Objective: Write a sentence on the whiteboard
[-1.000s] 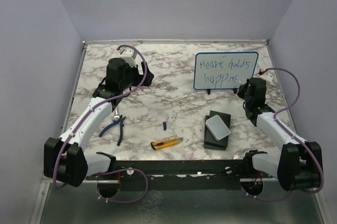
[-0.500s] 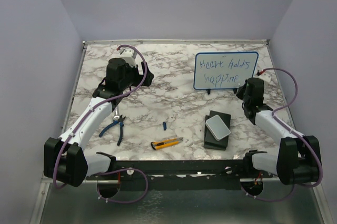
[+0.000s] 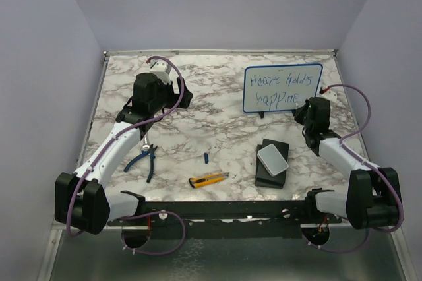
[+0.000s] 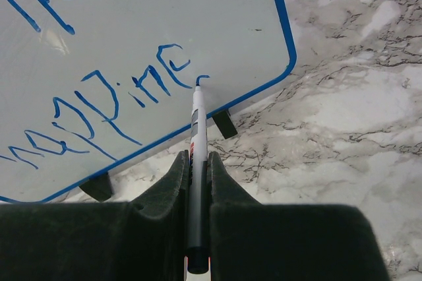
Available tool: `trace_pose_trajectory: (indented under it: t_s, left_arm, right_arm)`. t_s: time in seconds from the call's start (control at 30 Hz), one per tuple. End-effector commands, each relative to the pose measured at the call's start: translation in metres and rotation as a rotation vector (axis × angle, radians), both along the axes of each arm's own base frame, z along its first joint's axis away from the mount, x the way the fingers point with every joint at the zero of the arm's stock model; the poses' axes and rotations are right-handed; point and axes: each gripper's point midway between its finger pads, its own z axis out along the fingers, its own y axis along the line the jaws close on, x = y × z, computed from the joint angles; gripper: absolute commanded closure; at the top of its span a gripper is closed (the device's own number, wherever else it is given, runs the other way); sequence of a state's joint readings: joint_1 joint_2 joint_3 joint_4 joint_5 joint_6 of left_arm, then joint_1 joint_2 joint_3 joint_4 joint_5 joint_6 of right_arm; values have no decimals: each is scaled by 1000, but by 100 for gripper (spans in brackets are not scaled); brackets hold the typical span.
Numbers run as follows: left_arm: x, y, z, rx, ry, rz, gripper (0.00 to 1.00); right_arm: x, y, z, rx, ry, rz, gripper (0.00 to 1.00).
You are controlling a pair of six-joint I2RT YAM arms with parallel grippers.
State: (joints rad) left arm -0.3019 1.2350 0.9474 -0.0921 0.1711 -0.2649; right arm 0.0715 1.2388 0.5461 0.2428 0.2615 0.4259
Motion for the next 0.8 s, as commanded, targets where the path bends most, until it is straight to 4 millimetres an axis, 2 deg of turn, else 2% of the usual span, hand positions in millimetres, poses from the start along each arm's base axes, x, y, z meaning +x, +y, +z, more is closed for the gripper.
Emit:
trace_pose_trajectory:
  t_s: [0.0, 0.47, 0.67, 0.77]
  left_arm:
    - [0, 4, 5, 0, -27, 12, 13]
    - [0, 4, 4, 0, -25, 11, 12]
    - [0, 4, 5, 1, -25, 11, 13]
    - [0, 4, 5, -1, -25, 12, 13]
  right_arm:
    - [2, 5, -3, 6, 3, 35, 99]
    - [-3, 9, 11, 18, -41, 59, 99]
    - [-14, -13, 32, -17, -101, -59, 99]
    - [-13, -19, 38, -29, -110, -92, 99]
